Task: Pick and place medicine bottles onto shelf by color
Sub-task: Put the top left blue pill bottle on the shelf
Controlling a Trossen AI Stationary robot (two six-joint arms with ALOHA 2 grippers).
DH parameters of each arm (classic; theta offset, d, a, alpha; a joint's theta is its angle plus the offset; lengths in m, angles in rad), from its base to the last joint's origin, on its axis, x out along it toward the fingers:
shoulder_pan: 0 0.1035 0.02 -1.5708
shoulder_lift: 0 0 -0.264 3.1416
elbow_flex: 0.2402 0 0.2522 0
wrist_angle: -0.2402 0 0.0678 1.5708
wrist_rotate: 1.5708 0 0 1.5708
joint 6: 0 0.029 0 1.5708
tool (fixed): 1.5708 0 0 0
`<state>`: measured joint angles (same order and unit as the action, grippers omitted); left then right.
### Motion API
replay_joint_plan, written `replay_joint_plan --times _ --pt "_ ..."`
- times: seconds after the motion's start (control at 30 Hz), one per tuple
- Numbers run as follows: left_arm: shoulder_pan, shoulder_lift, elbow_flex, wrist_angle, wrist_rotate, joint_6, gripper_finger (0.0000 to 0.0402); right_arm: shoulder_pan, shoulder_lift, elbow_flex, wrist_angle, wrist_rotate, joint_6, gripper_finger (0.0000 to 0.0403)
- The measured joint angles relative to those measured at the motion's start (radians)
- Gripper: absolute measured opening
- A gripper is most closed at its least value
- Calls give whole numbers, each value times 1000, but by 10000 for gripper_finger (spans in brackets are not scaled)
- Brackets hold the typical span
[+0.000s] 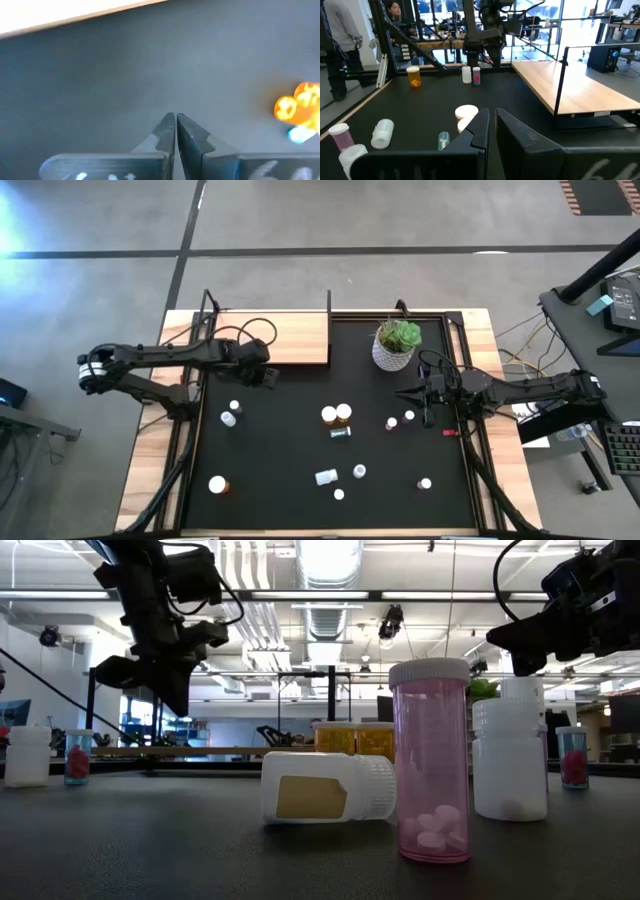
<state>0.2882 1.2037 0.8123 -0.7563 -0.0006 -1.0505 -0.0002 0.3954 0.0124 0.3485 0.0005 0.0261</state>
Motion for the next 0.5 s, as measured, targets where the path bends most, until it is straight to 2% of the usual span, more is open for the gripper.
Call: replay_joint_plan --times 0.27,0.5 --pt "0 5 -23 -22 52 -245 0 0 0 0 0 0 0 22" --pt "0 5 -29 -23 55 -254 0 0 0 0 0 0 0 22"
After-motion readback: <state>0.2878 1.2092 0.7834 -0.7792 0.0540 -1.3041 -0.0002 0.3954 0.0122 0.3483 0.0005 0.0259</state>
